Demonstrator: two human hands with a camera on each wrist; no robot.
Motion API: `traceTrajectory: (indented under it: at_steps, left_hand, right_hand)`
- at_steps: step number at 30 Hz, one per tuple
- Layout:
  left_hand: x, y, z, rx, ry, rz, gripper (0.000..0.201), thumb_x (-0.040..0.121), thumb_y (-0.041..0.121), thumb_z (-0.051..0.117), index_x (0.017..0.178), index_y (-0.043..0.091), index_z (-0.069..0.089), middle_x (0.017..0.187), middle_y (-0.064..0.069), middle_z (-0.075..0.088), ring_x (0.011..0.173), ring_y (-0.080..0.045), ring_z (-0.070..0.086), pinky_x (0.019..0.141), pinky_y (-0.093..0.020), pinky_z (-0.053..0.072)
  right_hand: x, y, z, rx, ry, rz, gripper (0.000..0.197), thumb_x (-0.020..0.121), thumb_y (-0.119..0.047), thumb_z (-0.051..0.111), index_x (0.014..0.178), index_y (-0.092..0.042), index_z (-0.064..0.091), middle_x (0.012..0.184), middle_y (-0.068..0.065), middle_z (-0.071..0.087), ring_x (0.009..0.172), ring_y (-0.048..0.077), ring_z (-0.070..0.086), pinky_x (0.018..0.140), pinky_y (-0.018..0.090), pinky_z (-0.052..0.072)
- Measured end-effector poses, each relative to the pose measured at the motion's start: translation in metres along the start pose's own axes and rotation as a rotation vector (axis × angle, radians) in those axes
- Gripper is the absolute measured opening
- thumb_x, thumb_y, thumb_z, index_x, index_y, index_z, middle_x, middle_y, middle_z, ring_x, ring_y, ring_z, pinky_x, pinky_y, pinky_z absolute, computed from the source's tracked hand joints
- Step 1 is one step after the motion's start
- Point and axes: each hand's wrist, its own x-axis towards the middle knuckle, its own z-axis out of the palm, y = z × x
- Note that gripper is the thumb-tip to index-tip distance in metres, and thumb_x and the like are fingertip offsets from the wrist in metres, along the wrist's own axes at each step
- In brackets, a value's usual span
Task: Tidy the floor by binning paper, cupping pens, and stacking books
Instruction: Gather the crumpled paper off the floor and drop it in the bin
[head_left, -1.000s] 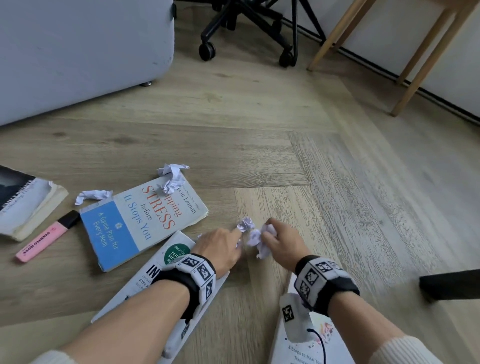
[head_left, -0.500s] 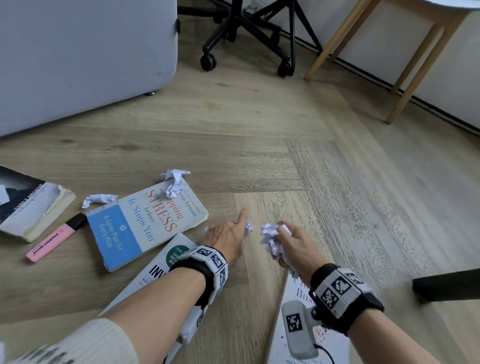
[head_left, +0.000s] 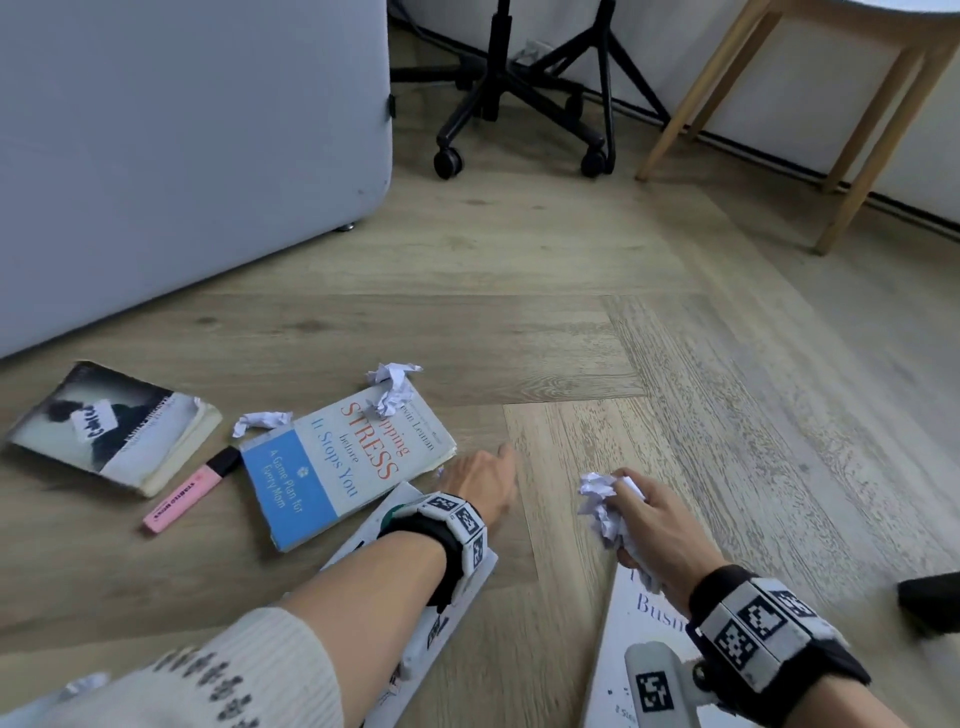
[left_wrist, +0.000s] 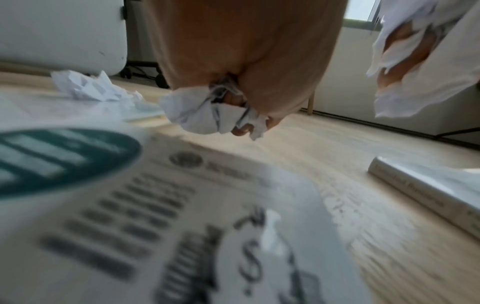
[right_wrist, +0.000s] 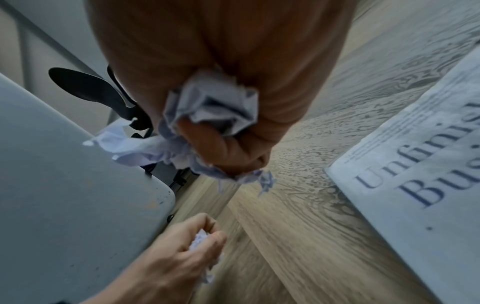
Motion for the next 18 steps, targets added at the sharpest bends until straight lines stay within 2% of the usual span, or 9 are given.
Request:
traceTrajectory:
  at_steps: [4, 9, 12, 15, 18]
  left_hand:
    - [-0.026, -0.022, -0.034, -0.07, 0.116, -0.035, 0.005, 0.096, 0.012, 0.036, 0.092, 0.012, 0.04, 0.078, -0.012, 0.061, 0.066, -0.029, 0.056, 0.056, -0.036, 0.043]
    - [-0.088, -0.058, -0.067, 0.026, 0.133, -0.112, 0.008, 0.098, 0.014, 0.034, 0.098, 0.013, 0.041, 0.075, -0.009, 0.058, 0.065, -0.028, 0.056, 0.056, -0.036, 0.043]
    - [-0.138, -0.082, -0.101, 0.013, 0.183, -0.136, 0.006, 0.097, 0.018, 0.04, 0.099, 0.013, 0.042, 0.081, -0.011, 0.062, 0.07, -0.031, 0.061, 0.061, -0.04, 0.052]
    - [-0.191, -0.109, -0.15, -0.033, 0.361, -0.196, 0.009, 0.094, 0.018, 0.043, 0.089, 0.018, 0.036, 0.074, -0.012, 0.062, 0.068, -0.034, 0.06, 0.058, -0.04, 0.051]
    - [-0.252, -0.128, -0.192, -0.04, 0.573, -0.255, 0.007, 0.094, 0.021, 0.044, 0.091, 0.018, 0.039, 0.069, -0.009, 0.061, 0.062, -0.033, 0.056, 0.055, -0.037, 0.045]
  right_hand:
    - [0.006, -0.018, 0.025, -0.019, -0.014, -0.02, 0.027, 0.093, -0.015, 0.046, 0.077, 0.004, 0.058, 0.058, 0.009, 0.051, 0.058, 0.023, 0.043, 0.045, 0.024, 0.033]
    - [-0.008, -0.078, 0.068, -0.237, -0.131, -0.128, 0.025, 0.092, -0.018, 0.042, 0.078, -0.001, 0.054, 0.058, 0.009, 0.052, 0.039, 0.015, 0.037, 0.038, 0.018, 0.026]
    - [-0.026, -0.125, 0.101, -0.289, -0.233, -0.231, 0.026, 0.098, -0.02, 0.041, 0.079, -0.008, 0.054, 0.052, 0.001, 0.05, 0.036, 0.011, 0.033, 0.035, 0.016, 0.026]
    - [-0.048, -0.174, 0.145, -0.265, -0.31, -0.372, 0.027, 0.099, -0.017, 0.041, 0.074, -0.013, 0.052, 0.043, -0.007, 0.047, 0.033, 0.008, 0.032, 0.034, 0.017, 0.026]
    - [-0.072, -0.208, 0.191, -0.232, -0.389, -0.479, 0.03, 0.095, -0.014, 0.042, 0.067, -0.014, 0.05, 0.052, 0.003, 0.049, 0.04, 0.015, 0.034, 0.041, 0.022, 0.027]
